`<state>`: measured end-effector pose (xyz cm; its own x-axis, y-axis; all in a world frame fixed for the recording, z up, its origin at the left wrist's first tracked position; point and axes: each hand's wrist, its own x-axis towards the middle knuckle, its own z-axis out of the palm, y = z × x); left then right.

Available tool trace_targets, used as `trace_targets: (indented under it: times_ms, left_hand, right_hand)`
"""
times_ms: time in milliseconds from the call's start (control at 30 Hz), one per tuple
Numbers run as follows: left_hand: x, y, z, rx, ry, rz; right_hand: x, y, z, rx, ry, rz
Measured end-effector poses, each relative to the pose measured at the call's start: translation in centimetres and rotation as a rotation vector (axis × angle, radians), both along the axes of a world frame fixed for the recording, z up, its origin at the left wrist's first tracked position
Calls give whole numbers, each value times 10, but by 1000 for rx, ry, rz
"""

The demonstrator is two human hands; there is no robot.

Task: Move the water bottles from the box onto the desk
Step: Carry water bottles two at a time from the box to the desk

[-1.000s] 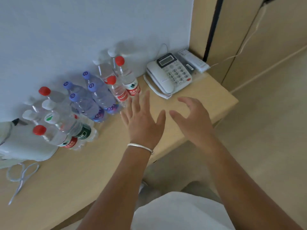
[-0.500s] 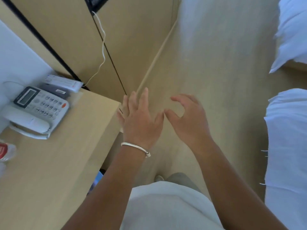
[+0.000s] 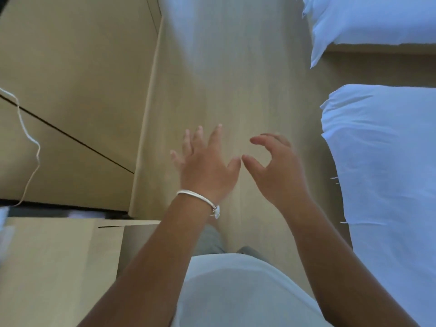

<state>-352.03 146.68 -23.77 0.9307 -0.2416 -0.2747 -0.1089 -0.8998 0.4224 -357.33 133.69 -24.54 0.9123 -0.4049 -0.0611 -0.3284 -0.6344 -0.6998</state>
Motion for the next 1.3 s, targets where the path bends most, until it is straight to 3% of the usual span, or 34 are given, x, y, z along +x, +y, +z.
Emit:
trace_targets:
  times_ms: [367,567,933,1300]
  left_hand:
    - [214,-76,12,37,-24,-98]
    - [285,-115,22,14,-18,-95]
    - [416,-271,7,85,12,-133]
    - [548,-400,21,96,20,-78]
  right_hand:
    - [198,-68,12,-64,34,-20]
    - [262,-113,14,-55,30,-51]
    - [400,-274,-13,-71,-1,-33]
    - [546,-417,5,-107,-54,10]
